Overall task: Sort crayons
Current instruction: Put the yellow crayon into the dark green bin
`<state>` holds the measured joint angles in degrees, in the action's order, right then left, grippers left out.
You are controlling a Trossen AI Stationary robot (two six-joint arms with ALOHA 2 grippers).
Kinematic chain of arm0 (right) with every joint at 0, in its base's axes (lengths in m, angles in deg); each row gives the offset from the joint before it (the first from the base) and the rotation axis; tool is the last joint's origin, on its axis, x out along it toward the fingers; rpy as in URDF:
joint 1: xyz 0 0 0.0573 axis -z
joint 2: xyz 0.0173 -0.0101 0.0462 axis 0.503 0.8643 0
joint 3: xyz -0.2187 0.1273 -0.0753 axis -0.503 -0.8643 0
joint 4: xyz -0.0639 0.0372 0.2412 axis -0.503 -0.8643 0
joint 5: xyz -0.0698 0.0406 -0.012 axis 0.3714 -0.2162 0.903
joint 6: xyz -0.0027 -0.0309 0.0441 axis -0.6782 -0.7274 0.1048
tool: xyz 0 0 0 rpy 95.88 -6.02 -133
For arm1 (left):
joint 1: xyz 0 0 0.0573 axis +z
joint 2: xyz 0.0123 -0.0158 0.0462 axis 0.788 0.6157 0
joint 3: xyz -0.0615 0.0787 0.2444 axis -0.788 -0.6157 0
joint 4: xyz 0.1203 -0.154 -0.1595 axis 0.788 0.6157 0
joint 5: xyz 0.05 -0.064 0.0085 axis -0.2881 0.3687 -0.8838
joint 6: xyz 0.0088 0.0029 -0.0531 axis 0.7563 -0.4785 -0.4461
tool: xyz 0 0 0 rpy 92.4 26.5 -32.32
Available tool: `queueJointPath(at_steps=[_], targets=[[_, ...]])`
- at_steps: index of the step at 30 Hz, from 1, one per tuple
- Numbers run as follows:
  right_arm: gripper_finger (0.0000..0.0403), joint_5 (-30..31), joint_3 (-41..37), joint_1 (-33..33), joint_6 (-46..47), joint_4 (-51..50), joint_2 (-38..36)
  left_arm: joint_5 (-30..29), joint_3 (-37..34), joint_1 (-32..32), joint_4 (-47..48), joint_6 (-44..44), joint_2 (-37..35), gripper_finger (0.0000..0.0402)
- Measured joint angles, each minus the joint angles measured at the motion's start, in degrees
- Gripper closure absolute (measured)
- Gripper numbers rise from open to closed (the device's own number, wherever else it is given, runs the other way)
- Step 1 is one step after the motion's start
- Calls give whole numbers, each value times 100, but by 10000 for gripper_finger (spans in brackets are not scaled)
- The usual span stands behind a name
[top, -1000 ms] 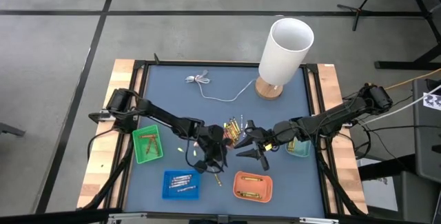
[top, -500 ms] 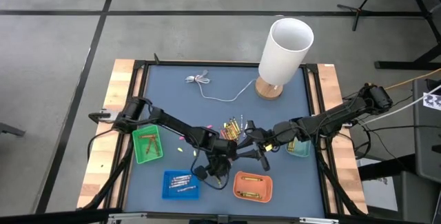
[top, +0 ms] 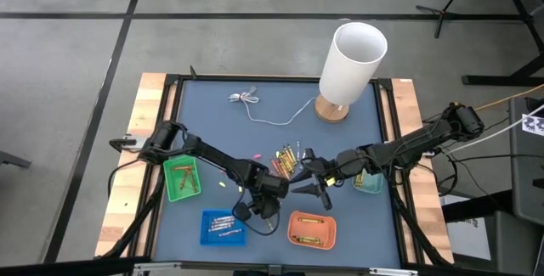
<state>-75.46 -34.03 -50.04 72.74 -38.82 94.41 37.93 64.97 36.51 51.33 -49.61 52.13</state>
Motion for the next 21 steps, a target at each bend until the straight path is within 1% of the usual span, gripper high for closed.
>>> queueJointPath(at_steps=[4,7,12,17,21], targets=[[272,0,0,-2,-1,-7,0,-124,16,-48,22,-135,0,332],[272,0,0,-2,-1,-28,0,-309,162,-31,157,-194,0,333],[272,-15,2,-7,-1,-5,-2,-665,461,-39,601,-58,0,333],[272,-170,7,-3,-1,-10,-9,-757,487,-72,638,41,0,333],[272,-235,7,-2,-1,4,-8,-739,487,-76,565,294,0,333]])
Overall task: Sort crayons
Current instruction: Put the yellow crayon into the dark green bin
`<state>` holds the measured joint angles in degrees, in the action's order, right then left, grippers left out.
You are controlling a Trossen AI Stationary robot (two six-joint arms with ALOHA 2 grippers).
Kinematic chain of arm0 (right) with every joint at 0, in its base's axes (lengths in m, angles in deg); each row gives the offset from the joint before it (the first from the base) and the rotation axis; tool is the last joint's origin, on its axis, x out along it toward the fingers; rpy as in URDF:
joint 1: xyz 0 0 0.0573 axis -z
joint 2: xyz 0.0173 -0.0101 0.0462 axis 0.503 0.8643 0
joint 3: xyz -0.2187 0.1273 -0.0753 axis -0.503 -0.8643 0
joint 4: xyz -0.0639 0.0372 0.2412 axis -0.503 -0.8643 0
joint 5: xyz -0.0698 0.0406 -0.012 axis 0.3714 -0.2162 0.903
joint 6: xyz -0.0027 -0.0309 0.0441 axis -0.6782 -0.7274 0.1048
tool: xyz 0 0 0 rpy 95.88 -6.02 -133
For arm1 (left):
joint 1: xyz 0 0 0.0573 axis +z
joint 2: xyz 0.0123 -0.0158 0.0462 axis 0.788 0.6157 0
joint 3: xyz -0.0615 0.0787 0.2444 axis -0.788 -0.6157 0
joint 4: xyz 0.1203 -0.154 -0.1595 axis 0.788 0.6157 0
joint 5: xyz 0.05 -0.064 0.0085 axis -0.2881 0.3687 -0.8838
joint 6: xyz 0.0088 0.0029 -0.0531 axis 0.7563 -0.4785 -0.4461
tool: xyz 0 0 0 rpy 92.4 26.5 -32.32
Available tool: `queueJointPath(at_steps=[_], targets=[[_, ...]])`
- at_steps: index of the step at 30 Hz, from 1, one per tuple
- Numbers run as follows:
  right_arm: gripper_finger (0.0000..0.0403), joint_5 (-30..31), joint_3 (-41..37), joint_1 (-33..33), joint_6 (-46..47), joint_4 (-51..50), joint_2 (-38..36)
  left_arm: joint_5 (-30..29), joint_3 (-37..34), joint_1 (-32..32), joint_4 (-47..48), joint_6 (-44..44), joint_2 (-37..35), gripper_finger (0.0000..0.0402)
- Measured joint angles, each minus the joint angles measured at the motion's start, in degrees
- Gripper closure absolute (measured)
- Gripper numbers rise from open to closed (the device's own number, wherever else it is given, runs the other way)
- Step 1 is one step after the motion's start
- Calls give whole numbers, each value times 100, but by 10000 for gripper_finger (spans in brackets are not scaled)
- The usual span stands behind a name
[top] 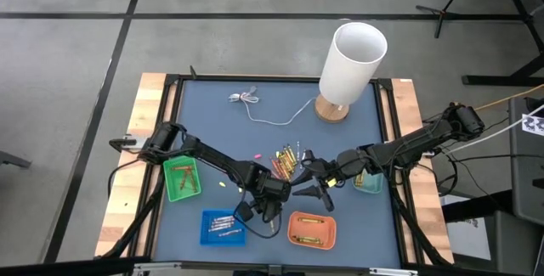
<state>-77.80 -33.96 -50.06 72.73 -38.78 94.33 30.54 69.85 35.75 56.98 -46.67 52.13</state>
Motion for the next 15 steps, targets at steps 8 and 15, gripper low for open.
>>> queueJointPath(at_steps=[8,15], targets=[[272,-8,0,0,2,-26,6,165,-125,4,-184,141,0,333],[272,-9,0,0,2,-9,6,163,-274,4,-293,142,0,333]])
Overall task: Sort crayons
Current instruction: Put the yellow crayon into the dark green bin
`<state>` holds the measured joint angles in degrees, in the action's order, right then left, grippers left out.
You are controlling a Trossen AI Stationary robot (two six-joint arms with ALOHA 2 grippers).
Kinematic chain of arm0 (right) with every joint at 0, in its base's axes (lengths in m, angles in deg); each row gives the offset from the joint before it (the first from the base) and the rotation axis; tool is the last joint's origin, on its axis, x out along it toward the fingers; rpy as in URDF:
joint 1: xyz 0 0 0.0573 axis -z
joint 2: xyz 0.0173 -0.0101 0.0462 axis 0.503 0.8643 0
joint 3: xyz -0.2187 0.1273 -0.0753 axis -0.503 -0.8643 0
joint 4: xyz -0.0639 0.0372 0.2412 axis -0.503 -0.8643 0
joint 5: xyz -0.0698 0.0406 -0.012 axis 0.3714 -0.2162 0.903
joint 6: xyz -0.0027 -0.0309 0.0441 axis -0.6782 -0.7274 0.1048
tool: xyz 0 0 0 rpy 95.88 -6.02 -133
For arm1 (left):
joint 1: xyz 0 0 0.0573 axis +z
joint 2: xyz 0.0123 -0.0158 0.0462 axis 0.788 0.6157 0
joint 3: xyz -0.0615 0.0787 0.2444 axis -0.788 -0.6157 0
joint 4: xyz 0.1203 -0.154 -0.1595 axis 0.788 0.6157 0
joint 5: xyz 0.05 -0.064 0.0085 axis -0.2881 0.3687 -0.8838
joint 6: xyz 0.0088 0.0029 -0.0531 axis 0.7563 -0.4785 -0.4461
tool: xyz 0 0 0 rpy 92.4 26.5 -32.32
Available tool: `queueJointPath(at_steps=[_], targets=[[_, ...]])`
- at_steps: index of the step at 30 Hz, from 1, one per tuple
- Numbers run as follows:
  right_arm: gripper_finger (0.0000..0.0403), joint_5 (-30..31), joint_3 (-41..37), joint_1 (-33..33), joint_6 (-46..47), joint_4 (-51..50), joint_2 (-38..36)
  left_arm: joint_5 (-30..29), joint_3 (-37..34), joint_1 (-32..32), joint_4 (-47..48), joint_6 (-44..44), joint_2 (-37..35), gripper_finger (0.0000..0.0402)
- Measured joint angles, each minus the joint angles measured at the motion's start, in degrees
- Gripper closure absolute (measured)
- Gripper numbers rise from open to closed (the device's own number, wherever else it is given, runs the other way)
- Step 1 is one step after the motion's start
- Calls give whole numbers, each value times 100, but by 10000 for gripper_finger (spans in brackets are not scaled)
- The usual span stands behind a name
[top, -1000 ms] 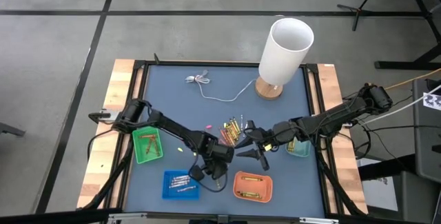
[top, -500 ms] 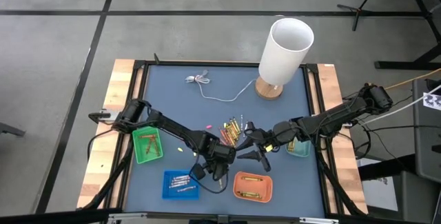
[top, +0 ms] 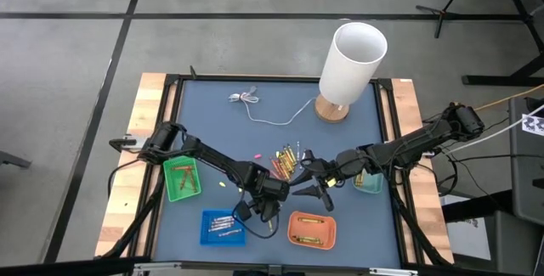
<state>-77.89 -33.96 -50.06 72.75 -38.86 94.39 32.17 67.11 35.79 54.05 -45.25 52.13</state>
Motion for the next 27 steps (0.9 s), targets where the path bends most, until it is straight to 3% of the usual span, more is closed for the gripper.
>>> queueJointPath(at_steps=[23,27], targets=[[272,-1,-4,0,-1,5,0,22,-2,32,-9,-1,173,333],[272,-1,-4,0,0,6,1,41,-2,44,-7,-2,177,348]])
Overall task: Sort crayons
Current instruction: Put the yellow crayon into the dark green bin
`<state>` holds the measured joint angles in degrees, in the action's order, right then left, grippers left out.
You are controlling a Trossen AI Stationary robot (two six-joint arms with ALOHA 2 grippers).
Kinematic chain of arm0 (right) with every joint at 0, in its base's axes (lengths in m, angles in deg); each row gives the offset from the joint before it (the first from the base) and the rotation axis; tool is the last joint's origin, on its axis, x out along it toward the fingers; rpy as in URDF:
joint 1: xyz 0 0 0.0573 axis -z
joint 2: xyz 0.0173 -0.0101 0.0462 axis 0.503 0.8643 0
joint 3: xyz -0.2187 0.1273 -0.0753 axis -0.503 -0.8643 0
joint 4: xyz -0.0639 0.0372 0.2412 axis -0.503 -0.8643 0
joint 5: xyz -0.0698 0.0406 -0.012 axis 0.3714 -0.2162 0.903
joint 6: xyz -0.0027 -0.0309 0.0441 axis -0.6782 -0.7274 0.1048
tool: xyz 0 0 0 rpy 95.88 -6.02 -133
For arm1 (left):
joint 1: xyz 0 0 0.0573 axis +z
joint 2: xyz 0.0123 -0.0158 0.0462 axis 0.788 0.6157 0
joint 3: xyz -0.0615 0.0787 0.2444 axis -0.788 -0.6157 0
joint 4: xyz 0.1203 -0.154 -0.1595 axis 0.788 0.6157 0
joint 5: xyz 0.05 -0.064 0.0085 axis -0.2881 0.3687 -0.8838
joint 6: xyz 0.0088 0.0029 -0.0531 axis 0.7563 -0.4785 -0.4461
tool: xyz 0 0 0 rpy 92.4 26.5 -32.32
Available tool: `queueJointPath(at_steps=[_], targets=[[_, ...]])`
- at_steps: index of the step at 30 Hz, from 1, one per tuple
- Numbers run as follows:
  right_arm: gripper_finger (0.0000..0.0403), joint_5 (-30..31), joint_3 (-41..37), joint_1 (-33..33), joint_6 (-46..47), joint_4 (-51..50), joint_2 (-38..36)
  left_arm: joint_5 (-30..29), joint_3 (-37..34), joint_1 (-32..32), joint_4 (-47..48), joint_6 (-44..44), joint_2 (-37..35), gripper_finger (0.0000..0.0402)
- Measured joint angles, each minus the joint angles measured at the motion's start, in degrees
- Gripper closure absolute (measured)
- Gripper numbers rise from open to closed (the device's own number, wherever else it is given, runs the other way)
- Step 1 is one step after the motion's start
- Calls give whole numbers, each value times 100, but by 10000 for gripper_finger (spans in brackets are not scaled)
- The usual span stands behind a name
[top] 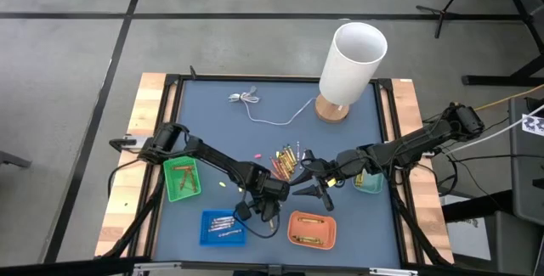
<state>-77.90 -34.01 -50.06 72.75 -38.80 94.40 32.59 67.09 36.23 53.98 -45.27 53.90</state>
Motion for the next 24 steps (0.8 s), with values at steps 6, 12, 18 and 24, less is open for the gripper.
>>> queueJointPath(at_steps=[6,12,18,24], targets=[[272,-11,0,0,-1,9,-50,-18,0,8,2,-3,0,391],[272,-13,0,0,-2,-20,-376,-39,0,11,0,-7,0,395],[272,-13,0,0,-2,-504,-853,-71,124,8,172,-42,21,399],[272,39,0,0,-4,-1198,-1370,-434,500,16,615,-33,44,400]])
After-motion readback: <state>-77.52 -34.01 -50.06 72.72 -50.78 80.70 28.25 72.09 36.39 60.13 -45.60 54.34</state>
